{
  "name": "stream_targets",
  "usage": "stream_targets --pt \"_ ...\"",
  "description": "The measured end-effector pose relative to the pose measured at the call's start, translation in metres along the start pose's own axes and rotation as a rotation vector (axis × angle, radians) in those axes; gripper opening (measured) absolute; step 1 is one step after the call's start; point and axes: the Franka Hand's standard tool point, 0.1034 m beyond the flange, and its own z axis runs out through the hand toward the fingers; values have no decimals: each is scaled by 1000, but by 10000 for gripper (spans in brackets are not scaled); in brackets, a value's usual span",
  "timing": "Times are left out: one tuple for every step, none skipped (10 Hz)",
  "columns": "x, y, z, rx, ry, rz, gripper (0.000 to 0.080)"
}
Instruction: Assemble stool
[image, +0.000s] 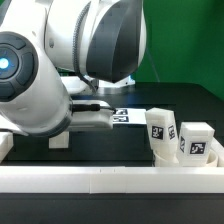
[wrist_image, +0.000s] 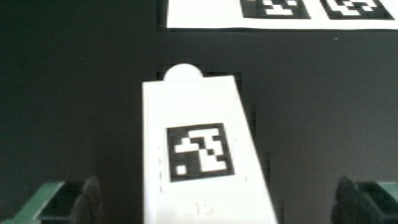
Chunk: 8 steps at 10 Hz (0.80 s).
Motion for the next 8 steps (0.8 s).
stream_targets --pt "2 0 0 -3 7 2 628" --pt "2 0 0 -3 7 2 458" --pt "2 1 1 -1 6 2 335" --pt "2 1 1 0 3 3 335" --pt "2 1 1 0 3 3 335" --pt "2 1 1 0 3 3 335" --pt "1 0 -1 -1 8 6 335" --pt "-3 -2 -8 -1 16 22 335"
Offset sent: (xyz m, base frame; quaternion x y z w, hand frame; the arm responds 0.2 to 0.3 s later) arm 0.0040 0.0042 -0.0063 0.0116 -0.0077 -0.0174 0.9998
